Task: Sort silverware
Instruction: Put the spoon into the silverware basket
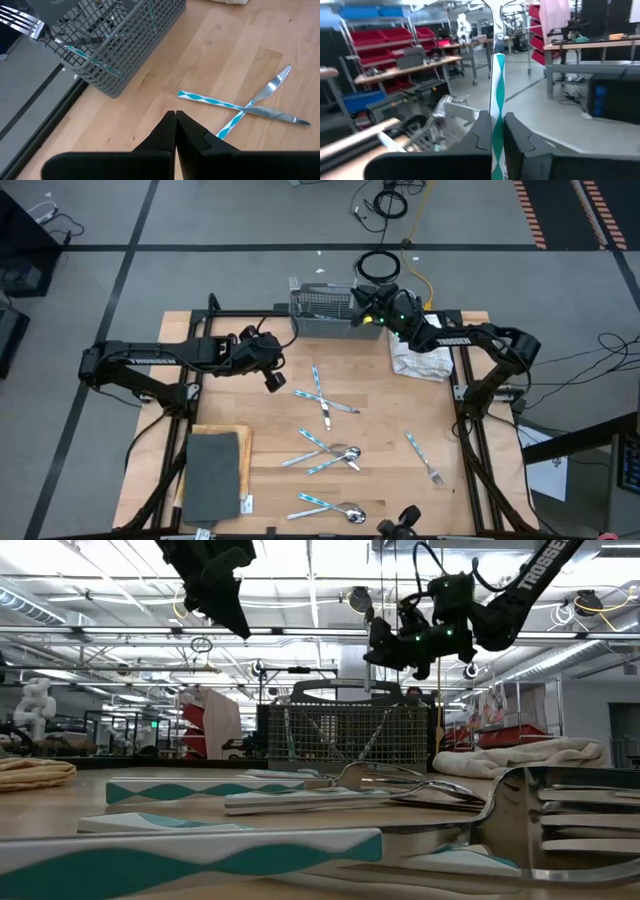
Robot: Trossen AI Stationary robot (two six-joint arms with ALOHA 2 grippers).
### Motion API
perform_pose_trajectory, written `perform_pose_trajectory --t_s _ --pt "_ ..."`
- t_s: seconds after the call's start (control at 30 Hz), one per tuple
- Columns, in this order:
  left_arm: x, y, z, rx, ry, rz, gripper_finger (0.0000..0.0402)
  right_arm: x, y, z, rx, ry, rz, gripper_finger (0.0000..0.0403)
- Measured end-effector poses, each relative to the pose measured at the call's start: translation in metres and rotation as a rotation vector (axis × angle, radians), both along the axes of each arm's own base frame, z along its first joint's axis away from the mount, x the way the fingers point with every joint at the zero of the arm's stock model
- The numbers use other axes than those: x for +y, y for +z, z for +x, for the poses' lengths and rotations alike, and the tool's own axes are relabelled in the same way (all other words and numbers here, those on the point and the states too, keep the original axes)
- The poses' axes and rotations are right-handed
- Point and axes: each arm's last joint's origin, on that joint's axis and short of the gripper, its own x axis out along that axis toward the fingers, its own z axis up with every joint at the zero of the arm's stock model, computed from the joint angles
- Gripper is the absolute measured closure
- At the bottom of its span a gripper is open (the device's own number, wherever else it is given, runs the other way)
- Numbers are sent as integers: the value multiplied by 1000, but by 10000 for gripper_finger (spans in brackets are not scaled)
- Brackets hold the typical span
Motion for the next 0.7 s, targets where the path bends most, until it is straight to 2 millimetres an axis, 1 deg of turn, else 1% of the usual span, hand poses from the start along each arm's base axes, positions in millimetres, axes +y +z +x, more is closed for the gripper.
perform_pose_trajectory --t_s 0.17,0.4,0.7 --pt "0 0 0 0 0 0 393 0 -2 0 52 -3 -26 402" --pt "0 0 0 0 1 0 393 0 -14 0 168 2 29 400" --pt "0 0 0 -1 1 -1 393 -1 -15 -1 176 -24 33 333"
